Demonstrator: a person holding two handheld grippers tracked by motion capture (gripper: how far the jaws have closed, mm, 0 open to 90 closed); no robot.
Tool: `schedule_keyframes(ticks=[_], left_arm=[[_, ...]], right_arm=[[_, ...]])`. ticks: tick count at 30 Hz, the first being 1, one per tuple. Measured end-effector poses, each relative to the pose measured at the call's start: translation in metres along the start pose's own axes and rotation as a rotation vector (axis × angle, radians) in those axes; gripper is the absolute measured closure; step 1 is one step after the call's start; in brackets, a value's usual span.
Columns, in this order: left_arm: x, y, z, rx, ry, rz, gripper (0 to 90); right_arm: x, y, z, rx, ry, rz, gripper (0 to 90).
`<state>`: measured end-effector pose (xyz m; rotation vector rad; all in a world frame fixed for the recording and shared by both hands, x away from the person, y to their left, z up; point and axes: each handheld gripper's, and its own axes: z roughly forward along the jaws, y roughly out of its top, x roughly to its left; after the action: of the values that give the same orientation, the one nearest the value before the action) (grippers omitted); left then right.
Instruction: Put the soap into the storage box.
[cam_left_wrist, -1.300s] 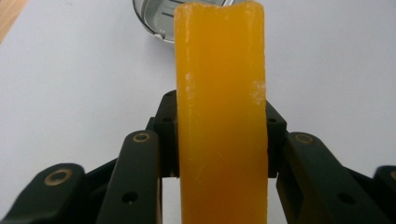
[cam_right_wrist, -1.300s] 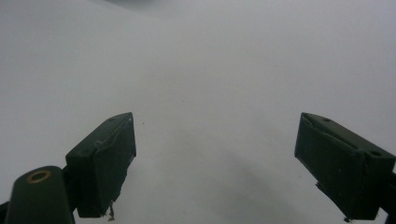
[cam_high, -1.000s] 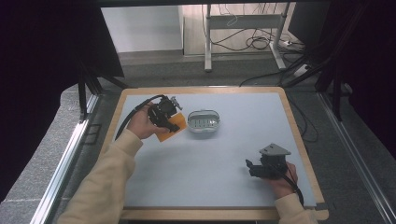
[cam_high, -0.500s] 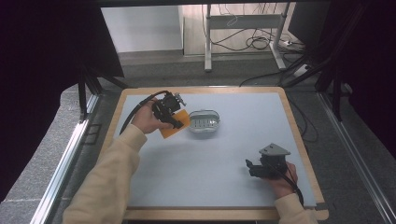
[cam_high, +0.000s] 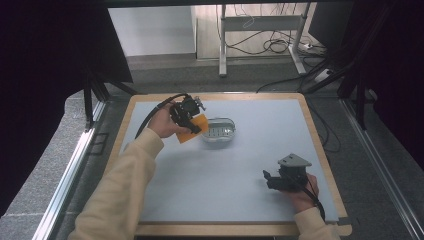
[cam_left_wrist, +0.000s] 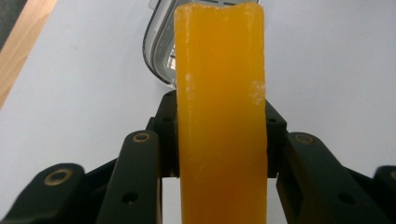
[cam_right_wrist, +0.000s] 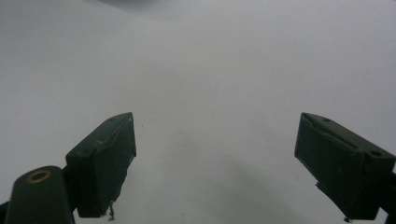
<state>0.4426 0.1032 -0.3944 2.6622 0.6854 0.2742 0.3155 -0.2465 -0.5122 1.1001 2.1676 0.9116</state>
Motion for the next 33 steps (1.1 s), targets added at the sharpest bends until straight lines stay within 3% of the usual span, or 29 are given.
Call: schedule_keyframes(ticks=[12, 24, 29, 33], left_arm=[[0.003, 0.021, 0.013, 0.0, -0.022, 0.052, 61.5], [0.008, 0.035, 0.026, 0.02, -0.031, 0.068, 61.5], [0.006, 0.041, 0.031, 0.026, -0.049, 0.117, 61.5], [0.007, 0.045, 0.034, 0.035, -0.049, 0.124, 61.5]], right_arm=[[0.0, 0.0, 0.0, -0.003, 0.004, 0.002, 13.1], [-0.001, 0.0, 0.0, -0.004, 0.003, 0.007, 13.1], [-0.001, 0.0, 0.001, -0.001, 0.004, 0.003, 13.1], [-0.002, -0.001, 0.001, 0.0, 0.004, 0.003, 13.1]])
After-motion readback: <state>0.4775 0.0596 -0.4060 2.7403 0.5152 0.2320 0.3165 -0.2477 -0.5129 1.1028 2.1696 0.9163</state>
